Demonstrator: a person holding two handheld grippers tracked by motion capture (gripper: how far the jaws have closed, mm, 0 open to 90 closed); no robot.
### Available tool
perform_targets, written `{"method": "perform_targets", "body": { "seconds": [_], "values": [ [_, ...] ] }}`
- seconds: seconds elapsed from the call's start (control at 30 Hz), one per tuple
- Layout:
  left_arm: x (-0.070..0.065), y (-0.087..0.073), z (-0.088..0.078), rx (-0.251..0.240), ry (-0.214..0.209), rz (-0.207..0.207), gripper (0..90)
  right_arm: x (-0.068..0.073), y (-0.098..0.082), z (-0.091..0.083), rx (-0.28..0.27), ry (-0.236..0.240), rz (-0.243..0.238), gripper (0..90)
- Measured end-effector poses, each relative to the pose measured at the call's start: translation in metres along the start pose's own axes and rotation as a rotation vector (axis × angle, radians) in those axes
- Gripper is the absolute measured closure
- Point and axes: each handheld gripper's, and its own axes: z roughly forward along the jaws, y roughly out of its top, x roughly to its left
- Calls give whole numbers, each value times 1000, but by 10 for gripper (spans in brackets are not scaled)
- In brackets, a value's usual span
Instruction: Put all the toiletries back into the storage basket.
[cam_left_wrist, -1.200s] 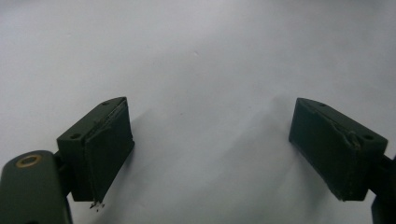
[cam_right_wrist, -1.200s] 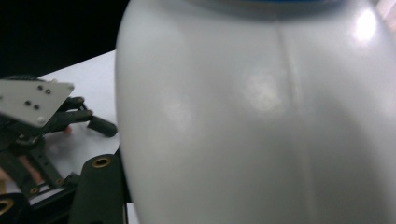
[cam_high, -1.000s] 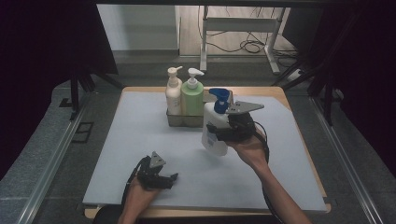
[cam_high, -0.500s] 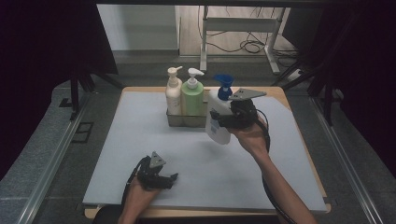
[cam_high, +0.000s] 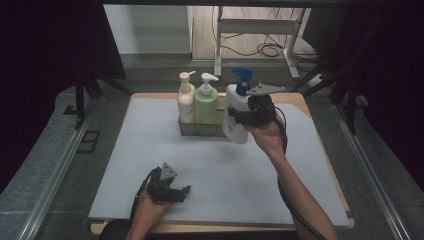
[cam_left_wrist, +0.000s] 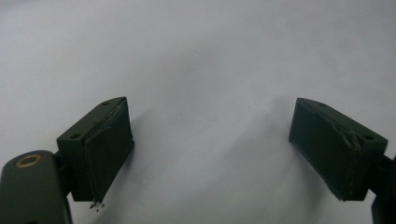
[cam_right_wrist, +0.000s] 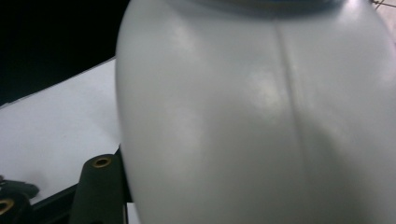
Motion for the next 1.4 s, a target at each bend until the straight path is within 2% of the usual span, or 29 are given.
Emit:
{"method": "perform_targets", "body": {
  "seconds": [0.47, 0.87, 1.17, 1.4],
  "values": [
    [0, 0, 0, 0, 0, 1, 129, -15, 14, 18, -9, -51, 37, 376],
    [0, 0, 0, -1, -1, -1, 129, -24, 25, 35, -15, -101, 44, 377],
    [0, 0, 0, -1, -1, -1, 129, -33, 27, 50, -19, -138, 61, 377],
    [0, 0, 0, -1, -1, -1, 129, -37, 26, 60, -16, -155, 56, 377]
  ]
}}
